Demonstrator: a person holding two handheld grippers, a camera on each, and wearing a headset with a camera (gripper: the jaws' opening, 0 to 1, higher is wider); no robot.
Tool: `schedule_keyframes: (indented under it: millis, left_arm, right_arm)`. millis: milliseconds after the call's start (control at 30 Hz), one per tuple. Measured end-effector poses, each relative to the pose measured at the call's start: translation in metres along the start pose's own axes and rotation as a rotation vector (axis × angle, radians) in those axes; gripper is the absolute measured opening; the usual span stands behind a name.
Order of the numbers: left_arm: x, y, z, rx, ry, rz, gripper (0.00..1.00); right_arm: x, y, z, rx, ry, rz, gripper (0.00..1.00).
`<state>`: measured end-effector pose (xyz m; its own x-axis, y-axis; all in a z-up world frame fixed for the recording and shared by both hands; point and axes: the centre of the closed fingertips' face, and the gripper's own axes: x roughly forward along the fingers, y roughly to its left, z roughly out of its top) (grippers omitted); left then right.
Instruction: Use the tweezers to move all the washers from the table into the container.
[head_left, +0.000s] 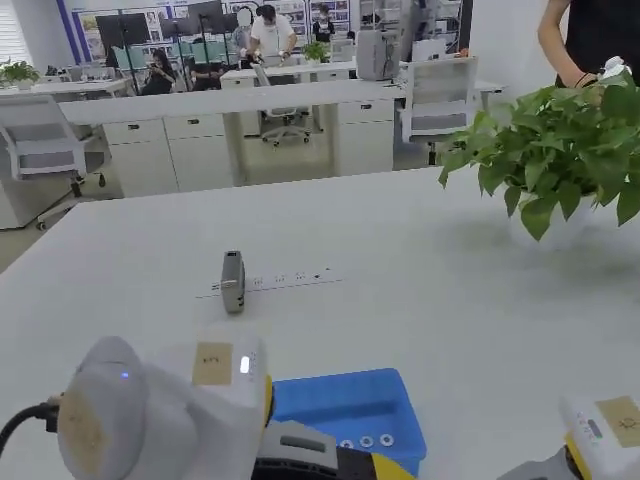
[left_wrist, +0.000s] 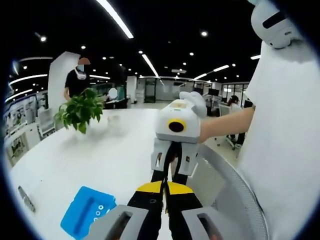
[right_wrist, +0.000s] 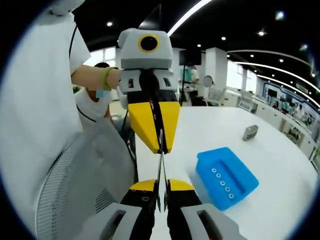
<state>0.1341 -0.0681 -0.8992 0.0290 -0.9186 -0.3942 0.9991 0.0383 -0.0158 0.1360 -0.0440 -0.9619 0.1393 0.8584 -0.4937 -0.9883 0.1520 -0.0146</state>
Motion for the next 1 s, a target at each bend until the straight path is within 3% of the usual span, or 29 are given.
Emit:
schedule_keyframes:
  millis: [267,400,600,867,1000]
  left_arm:
    - [-0.009,0.018,-0.017,0.032,0.063,0.05,0.0]
    - [-0.01,0.022,-0.026,0.08,0.097,0.054,0.0]
    - [-0.01,0.028,-0.041,0.083,0.166,0.061,0.02]
    - [-0.007,0.035,-0.046,0.059,0.182,0.073,0.04]
    - [-0.006,0.037,-0.047,0.056,0.192,0.069,0.0]
  right_arm:
    - [0.019,-0.018,-0.002,-0.037,0.021,0.001,0.04]
    - [0.027,-0.021,-0.007,-0.066,0.044,-0.004,0.03]
    - [0.03,-0.027,-0.015,-0.059,0.054,0.003,0.03]
    - [0.03,-0.029,-0.025,-0.069,0.089,0.023,0.03]
    - [0.034,-0.03,-0.027,-0.079,0.098,0.033,0.03]
